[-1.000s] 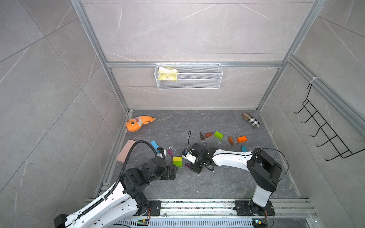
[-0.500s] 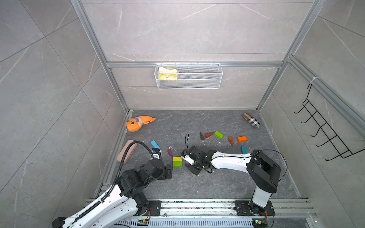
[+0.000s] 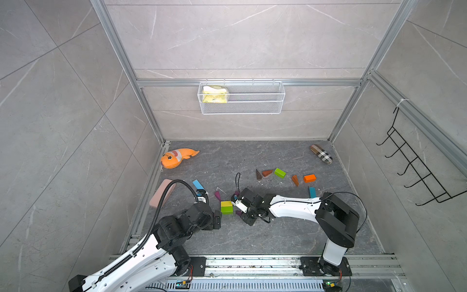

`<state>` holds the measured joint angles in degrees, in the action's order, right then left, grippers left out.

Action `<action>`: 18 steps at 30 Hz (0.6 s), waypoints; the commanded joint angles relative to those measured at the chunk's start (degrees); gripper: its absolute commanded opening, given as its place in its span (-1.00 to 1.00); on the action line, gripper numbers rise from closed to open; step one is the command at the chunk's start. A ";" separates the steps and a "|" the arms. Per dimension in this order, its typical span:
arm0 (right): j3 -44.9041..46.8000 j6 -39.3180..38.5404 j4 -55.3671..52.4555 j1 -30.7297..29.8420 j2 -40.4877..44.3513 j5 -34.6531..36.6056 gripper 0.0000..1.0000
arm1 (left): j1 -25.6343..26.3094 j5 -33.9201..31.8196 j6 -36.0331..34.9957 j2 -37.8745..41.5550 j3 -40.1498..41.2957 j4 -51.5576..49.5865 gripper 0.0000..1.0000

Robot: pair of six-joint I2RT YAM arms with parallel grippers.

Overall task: Assemble a small pinwheel with building blocks
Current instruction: Assemble the building block at the center of the board.

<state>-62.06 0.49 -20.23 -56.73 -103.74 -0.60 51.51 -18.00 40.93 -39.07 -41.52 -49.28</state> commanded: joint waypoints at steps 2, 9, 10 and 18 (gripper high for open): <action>-2.74 1.08 0.04 -0.50 -1.12 0.43 -0.59 | -0.09 -1.66 0.07 0.40 -0.41 0.24 1.00; -3.83 1.10 -0.43 -0.75 -2.24 0.48 -0.58 | -0.09 -1.70 0.12 0.22 -0.32 0.50 1.00; -3.82 1.16 -0.55 -0.79 -2.31 0.60 -0.58 | -0.09 -1.66 0.12 0.22 -0.24 0.58 1.00; -3.51 1.09 -0.68 -0.91 -2.77 1.15 -0.57 | -0.09 -1.03 -0.23 0.22 -0.03 1.11 1.00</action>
<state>-64.84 0.49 -20.27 -57.17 -105.58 -0.36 51.51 -18.13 40.95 -38.98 -41.52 -49.25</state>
